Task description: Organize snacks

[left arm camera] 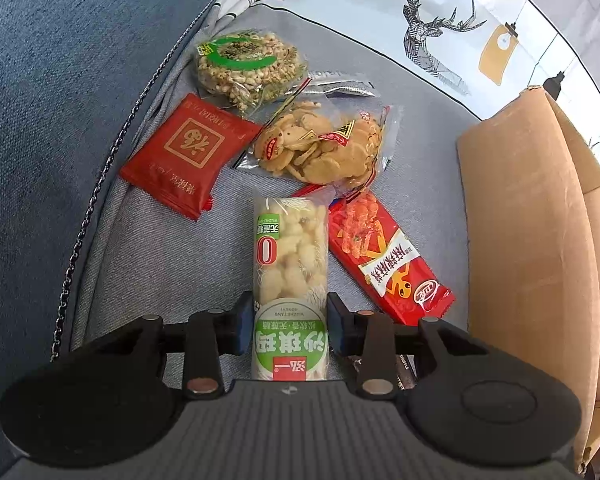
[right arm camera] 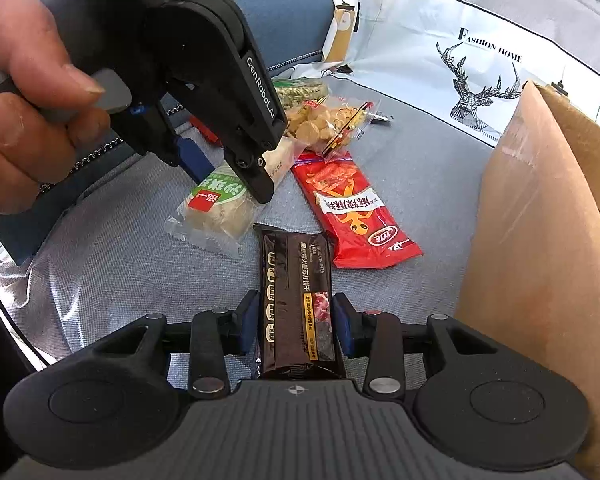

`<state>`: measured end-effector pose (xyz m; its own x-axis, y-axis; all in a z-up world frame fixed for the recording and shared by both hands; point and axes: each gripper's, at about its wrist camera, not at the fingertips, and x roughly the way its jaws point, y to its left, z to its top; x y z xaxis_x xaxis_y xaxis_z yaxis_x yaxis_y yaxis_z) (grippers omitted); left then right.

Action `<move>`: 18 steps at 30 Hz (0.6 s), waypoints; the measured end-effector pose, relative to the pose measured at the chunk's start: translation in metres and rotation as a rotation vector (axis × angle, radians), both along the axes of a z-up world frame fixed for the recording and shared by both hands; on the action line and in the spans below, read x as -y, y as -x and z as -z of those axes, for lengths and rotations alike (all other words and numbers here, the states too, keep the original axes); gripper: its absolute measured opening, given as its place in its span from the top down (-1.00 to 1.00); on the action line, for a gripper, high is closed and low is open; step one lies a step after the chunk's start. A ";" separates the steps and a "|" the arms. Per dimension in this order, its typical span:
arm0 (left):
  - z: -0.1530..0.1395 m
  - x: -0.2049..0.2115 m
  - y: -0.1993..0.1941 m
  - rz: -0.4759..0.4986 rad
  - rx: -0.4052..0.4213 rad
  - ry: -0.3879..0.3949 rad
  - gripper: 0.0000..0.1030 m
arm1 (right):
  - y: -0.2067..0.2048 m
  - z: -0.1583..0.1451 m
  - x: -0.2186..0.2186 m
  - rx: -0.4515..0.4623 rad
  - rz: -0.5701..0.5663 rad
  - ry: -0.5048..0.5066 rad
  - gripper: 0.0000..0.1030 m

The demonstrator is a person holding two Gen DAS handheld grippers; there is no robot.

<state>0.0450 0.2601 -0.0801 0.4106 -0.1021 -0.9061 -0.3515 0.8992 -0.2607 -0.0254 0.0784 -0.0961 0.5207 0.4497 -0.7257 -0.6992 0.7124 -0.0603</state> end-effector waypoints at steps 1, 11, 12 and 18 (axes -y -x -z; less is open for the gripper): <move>-0.001 0.000 0.000 0.001 0.005 0.002 0.21 | 0.001 -0.001 0.000 0.004 0.001 -0.001 0.22; -0.018 0.001 0.007 0.005 0.102 0.030 0.23 | 0.012 -0.006 -0.001 0.087 -0.005 0.013 0.27; -0.021 0.002 0.009 0.007 0.113 0.033 0.23 | 0.014 -0.007 -0.002 0.098 -0.011 0.018 0.27; -0.037 0.001 0.019 0.010 0.183 0.048 0.23 | 0.025 -0.015 -0.004 0.145 -0.024 0.029 0.27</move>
<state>0.0264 0.2587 -0.0433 0.5667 -0.1480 -0.8106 -0.2858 0.8874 -0.3618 -0.0506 0.0826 -0.0812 0.6107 0.4426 -0.6566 -0.6981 0.6923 -0.1826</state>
